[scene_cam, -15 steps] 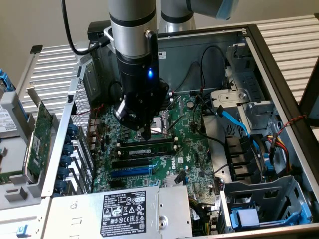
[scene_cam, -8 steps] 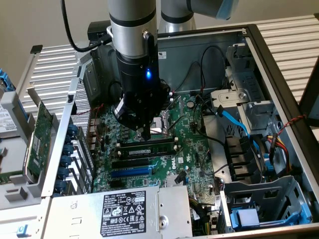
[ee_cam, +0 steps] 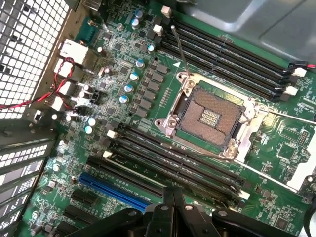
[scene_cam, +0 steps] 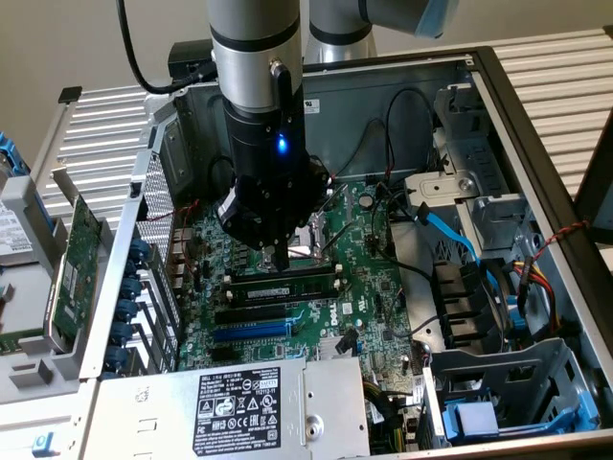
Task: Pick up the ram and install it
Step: 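Press down the ram until it locks into place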
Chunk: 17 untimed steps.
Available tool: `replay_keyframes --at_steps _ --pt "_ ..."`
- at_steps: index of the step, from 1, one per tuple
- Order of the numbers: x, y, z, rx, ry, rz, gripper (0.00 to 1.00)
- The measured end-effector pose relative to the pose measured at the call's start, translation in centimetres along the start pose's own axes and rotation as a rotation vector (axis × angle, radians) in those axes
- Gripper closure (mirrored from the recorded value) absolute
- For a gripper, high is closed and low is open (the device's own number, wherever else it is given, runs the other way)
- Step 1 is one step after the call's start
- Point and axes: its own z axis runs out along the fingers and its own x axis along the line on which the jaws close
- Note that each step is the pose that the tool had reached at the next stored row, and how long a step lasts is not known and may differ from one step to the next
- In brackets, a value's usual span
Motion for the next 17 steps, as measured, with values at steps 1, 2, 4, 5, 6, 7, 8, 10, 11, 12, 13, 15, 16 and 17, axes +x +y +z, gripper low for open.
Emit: replay_keyframes --at_steps 1,2,4,5,6,7,8,10,11,12,13,15,16,17 --pt "0.0 0.0 0.0 0.0004 0.0004 0.011 0.89" --pt "0.0 0.0 0.0 0.0009 0.0007 0.022 0.89" --pt "0.0 0.0 0.0 0.0021 0.0013 0.044 0.89" --pt "0.0 0.0 0.0 0.0027 0.0017 0.055 0.89" --pt "0.0 0.0 0.0 0.0032 0.002 0.066 0.89" --pt "0.0 0.0 0.0 0.0036 0.0023 0.078 0.89" --pt "0.0 0.0 0.0 0.004 0.0026 0.09 0.89" --pt "0.0 0.0 0.0 0.0047 0.0032 0.113 0.89" --pt "0.0 0.0 0.0 0.0051 0.0035 0.125 0.89" --pt "0.0 0.0 0.0 0.0055 0.0038 0.136 0.89" --pt "0.0 0.0 0.0 0.0059 0.0041 0.147 0.89" --pt "0.0 0.0 0.0 0.0067 0.0046 0.171 0.89" --pt "0.0 0.0 0.0 0.007 0.0049 0.183 0.89" --pt "0.0 0.0 0.0 0.0074 0.0052 0.194 0.89"
